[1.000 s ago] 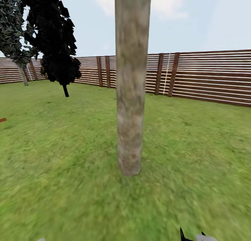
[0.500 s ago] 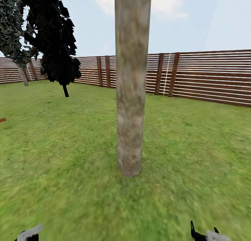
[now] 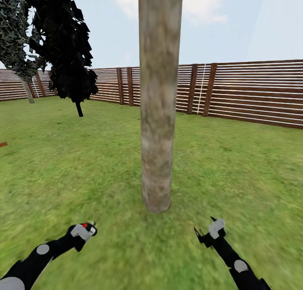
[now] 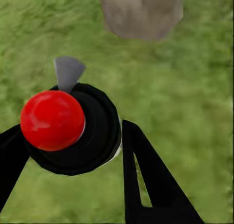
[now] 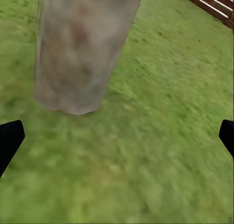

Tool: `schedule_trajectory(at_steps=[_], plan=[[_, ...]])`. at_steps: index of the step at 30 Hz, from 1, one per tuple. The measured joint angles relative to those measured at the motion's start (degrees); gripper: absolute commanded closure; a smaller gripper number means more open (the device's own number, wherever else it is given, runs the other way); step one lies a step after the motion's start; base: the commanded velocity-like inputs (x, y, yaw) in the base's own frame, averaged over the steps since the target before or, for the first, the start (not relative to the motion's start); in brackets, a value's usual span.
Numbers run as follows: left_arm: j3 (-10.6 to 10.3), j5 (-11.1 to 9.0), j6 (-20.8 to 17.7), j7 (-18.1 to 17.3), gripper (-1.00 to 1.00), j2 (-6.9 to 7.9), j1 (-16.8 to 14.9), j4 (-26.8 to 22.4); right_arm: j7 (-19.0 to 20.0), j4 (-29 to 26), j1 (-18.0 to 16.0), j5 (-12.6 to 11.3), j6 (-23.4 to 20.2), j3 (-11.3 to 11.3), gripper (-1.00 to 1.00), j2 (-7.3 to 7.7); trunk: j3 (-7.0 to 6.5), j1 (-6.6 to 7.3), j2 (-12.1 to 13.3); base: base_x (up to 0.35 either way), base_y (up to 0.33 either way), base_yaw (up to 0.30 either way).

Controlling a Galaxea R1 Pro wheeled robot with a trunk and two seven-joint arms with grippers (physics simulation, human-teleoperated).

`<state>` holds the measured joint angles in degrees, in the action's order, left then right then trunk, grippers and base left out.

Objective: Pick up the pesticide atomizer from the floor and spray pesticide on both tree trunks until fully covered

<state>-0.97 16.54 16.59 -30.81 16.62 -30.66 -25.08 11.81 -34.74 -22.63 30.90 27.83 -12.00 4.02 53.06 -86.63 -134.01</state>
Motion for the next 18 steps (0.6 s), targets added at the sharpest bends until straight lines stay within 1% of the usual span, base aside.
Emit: schedule_trajectory(at_steps=[1, 2, 3, 4, 5, 6, 7, 8, 10, 11, 12, 13, 14, 15, 18], plan=[[0.3, 1.6, -1.7, -3.9, 1.00, -0.10, -0.3, -1.8, 0.8, -0.1, -0.9, 0.0, -1.5, 4.2, -1.00, -0.12, -0.02, 0.01, 0.0, 0.000, 0.000, 0.000], [0.3, 2.9, -2.9, -6.6, 1.00, -0.15, -0.3, -3.0, 1.5, -0.1, -1.6, 0.0, -2.7, 6.6, -1.00, -0.17, -0.01, 0.01, 0.0, 0.000, 0.000, 0.000], [0.3, 4.3, -4.9, -11.0, 1.00, -0.25, -0.3, -5.2, 3.3, -0.1, -2.6, 0.0, -4.6, 9.6, -1.00, -0.26, -0.02, 0.01, 0.0, 0.000, 0.000, 0.000], [0.2, 5.2, -6.4, -15.1, 1.00, -0.64, -0.3, -7.3, 5.9, -0.1, -3.7, -0.1, -5.9, 11.7, -1.00, -0.65, -0.02, 0.01, 0.0, 0.000, 0.000, 0.000], [0.2, 6.0, -7.1, -17.6, 1.00, -1.11, -0.3, -8.6, 8.2, -0.1, -4.4, -0.1, -6.6, 12.5, -1.00, -1.09, -0.01, 0.01, 0.0, 0.000, 0.000, 0.000], [0.0, 7.4, -8.0, -20.9, 1.00, -2.12, -0.3, -10.4, 12.7, -0.2, -5.5, 0.0, -7.2, 13.3, -1.00, -1.87, -0.01, 0.01, 0.0, 0.000, 0.000, 0.000], [-0.3, 9.5, -9.0, -23.3, 1.00, -3.30, -0.4, -11.8, 17.2, -0.4, -6.6, 0.0, -7.5, 13.7, -1.00, -2.60, -0.01, 0.01, 0.0, 0.000, 0.000, 0.000], [-0.4, 12.2, -10.4, -25.1, 1.00, -4.56, -1.0, -13.0, 21.3, -1.2, -7.5, 0.0, -7.8, 13.9, -1.00, -3.10, -0.02, 0.01, 0.0, 0.000, 0.000, 0.000], [-0.6, 18.1, -13.7, -27.8, 1.00, -6.95, -1.9, -14.0, 27.9, -3.6, -8.4, 0.0, -10.0, 14.0, -1.00, -3.65, -0.01, 0.00, 0.0, 0.000, 0.000, 0.000], [-0.6, 20.6, -14.7, -29.0, 1.00, -8.20, -2.1, -14.2, 30.8, -4.4, -8.5, 0.0, -11.7, 14.1, -1.00, -3.77, -0.01, 0.00, 0.0, 0.000, 0.000, 0.000], [-0.6, 22.6, -15.3, -29.8, 1.00, -9.33, -2.3, -14.3, 33.5, -4.9, -8.6, 0.0, -13.0, 14.1, -1.00, -3.81, -0.01, 0.00, 0.0, 0.000, 0.000, 0.000], [-0.6, 24.2, -15.6, -30.3, 1.00, -10.11, -2.4, -14.3, 36.0, -5.5, -8.6, 0.0, -13.8, 14.1, -1.00, -3.83, -0.01, 0.00, 0.0, 0.000, 0.000, 0.000], [-0.6, 25.6, -15.7, -30.8, 1.00, -10.54, -2.5, -14.4, 37.8, -5.9, -8.6, -0.1, -14.1, 14.1, -1.00, -3.84, -0.01, 0.00, 0.0, 0.000, 0.000, 0.000], [-0.6, 26.4, -15.8, -31.1, 1.00, -10.76, -2.5, -14.4, 38.9, -6.2, -8.7, -0.1, -14.4, 14.1, 1.00, -3.85, -0.01, 0.00, 0.0, 0.000, 0.000, 0.000], [-0.6, 27.2, -15.9, -32.2, 1.00, -10.96, -2.6, -14.4, 40.0, -6.5, -8.7, -0.2, -14.6, 14.1, 1.00, -3.89, -0.01, 0.00, 0.0, 0.000, 0.000, 0.000]])
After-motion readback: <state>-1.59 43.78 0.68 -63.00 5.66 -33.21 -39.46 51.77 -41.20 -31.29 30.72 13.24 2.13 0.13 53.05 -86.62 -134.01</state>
